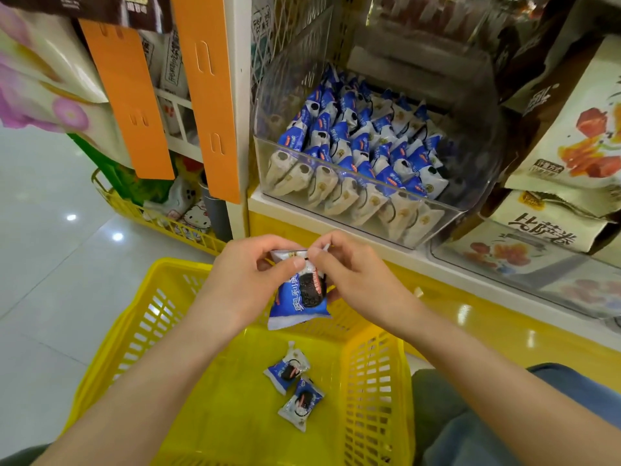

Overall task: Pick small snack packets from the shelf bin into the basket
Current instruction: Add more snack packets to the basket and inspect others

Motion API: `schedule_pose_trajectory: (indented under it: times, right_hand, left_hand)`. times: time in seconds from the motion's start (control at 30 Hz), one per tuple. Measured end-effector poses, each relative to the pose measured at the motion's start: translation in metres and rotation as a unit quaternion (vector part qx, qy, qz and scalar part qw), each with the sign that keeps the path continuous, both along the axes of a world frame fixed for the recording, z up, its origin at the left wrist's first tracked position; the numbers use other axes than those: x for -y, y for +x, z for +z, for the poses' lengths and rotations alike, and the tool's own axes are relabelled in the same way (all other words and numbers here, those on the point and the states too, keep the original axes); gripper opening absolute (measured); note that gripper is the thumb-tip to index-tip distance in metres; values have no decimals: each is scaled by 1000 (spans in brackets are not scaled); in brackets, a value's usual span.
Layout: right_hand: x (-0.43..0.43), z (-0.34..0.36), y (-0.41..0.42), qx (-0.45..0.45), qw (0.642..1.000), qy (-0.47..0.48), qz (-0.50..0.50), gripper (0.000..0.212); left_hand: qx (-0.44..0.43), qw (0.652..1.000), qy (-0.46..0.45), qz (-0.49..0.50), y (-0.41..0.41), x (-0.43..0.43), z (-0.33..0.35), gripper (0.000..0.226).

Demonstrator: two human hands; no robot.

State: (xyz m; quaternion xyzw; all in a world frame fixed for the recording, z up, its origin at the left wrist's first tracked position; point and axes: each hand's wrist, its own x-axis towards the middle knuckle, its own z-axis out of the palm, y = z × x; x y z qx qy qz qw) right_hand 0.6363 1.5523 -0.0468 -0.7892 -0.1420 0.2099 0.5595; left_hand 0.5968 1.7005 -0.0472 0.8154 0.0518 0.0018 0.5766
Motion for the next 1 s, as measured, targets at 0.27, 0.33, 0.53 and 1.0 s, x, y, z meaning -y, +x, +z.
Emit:
schedule_pose_trajectory:
  times: [0.27, 0.33, 0.53, 1.0]
  right_hand:
    - [2, 2, 0, 11, 999, 42, -7, 17]
    - [4, 3, -2, 83, 996, 9, -7, 12]
    - [7, 9, -8, 352, 928, -117, 29, 12]
    - [11, 12, -4, 316, 943, -42, -97, 6]
  left_hand:
    - [17, 999, 43, 13, -6, 1, 2, 13]
    - [7, 999, 36, 30, -7, 2, 2, 19]
    - [-13, 999, 38, 15, -6, -2, -1, 25]
    - [-170, 979, -101, 45, -2, 6, 6, 54]
